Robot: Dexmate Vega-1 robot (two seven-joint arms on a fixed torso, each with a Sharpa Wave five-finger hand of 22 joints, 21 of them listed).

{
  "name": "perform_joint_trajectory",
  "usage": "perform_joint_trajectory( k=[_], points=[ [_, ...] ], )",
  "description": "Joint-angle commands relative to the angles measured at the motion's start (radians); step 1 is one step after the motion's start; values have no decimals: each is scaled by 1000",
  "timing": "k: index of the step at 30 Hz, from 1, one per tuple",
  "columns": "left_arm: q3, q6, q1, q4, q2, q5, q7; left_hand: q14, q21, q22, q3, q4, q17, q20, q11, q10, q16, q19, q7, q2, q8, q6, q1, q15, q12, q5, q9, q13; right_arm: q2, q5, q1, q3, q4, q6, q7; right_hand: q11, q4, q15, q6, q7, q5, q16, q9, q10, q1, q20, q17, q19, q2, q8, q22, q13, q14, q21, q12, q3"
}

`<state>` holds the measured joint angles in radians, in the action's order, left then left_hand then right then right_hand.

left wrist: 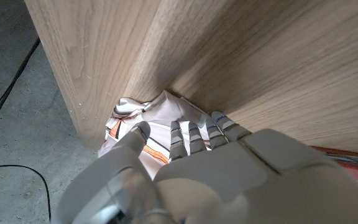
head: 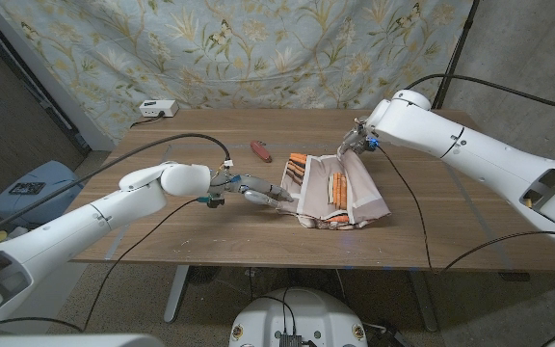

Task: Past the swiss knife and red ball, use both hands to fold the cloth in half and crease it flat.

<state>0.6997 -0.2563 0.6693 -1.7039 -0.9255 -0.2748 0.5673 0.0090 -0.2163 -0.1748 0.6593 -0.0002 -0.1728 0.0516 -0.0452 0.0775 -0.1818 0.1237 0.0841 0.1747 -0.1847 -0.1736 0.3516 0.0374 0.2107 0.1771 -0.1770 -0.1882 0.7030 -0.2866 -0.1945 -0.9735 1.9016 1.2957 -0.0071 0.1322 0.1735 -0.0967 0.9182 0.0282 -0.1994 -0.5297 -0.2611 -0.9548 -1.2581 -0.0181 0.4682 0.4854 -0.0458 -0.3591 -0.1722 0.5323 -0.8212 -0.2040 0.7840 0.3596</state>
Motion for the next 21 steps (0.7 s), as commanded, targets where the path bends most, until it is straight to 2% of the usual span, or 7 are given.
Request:
perform_joint_trajectory(
  k=[1, 8, 21],
  points=[
    [-4, -13, -4, 18, -5, 13, 6, 8, -6, -5, 1, -9, 0, 3, 1, 7, -2, 11, 2, 1, -3, -12, 9, 4, -1, -4, -3, -2, -19, -18, 25, -16, 12, 28, -19, -5, -4, -128, 0, -12, 1, -1, -2, -4, -18, -6, 4, 6, -2, 0, 0, 1, -12, 3, 6, -4],
    [-2, -14, -2, 19, -6, 13, 8, 9, -5, -5, -1, -10, -1, 3, 1, 6, -2, 12, 3, 2, -3, -13, 10, 4, -2, -4, -3, -2, -22, -28, 32, -17, 33, 52, -39, -8, -4, -124, -1, -14, 2, -1, -2, -3, -25, -7, 7, 7, -3, 1, 0, 1, -13, 3, 6, -7],
    [18, 1, -25, 17, 9, -20, 34, 8, -4, -5, -5, -12, -2, 3, 2, 12, -2, 12, 4, 1, -3, -15, 10, 3, 0, -4, -3, -2, -19, -38, 19, 0, 55, 29, -71, -12, -6, -123, -4, -16, 5, -2, -4, 2, -33, -9, 13, 8, -8, 4, 0, 5, -12, 4, 6, -14]
  ],
)
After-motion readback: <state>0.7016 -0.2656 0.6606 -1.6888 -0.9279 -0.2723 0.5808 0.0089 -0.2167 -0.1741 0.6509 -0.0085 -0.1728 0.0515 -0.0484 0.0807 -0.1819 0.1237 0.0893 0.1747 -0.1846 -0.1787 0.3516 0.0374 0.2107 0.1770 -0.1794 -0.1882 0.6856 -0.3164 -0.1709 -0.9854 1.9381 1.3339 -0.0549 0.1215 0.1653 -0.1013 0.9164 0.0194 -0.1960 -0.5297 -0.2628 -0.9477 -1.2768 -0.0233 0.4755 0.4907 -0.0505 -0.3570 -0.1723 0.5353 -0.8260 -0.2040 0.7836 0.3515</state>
